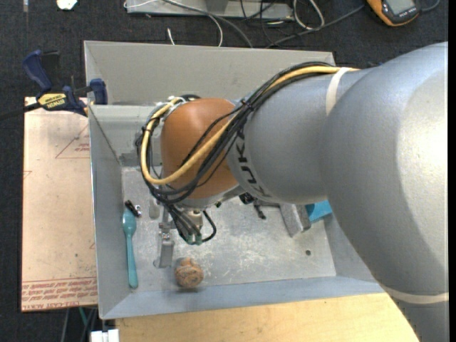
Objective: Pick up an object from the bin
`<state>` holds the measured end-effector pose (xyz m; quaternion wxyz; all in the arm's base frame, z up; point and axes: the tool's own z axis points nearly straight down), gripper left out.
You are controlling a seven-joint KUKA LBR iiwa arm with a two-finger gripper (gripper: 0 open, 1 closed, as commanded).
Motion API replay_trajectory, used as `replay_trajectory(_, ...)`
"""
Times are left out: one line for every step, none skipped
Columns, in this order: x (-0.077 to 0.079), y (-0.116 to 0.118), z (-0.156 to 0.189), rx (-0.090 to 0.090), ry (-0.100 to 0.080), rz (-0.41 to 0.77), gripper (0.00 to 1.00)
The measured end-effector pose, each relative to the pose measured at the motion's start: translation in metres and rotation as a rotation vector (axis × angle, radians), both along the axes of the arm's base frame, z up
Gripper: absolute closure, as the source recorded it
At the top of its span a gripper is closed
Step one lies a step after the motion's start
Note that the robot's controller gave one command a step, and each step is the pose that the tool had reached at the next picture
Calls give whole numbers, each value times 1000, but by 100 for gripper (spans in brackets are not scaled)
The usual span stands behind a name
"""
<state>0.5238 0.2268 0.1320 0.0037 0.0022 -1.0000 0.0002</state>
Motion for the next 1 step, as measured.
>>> replay_trajectory(2, -1, 4, 2, -7, -4, 0)
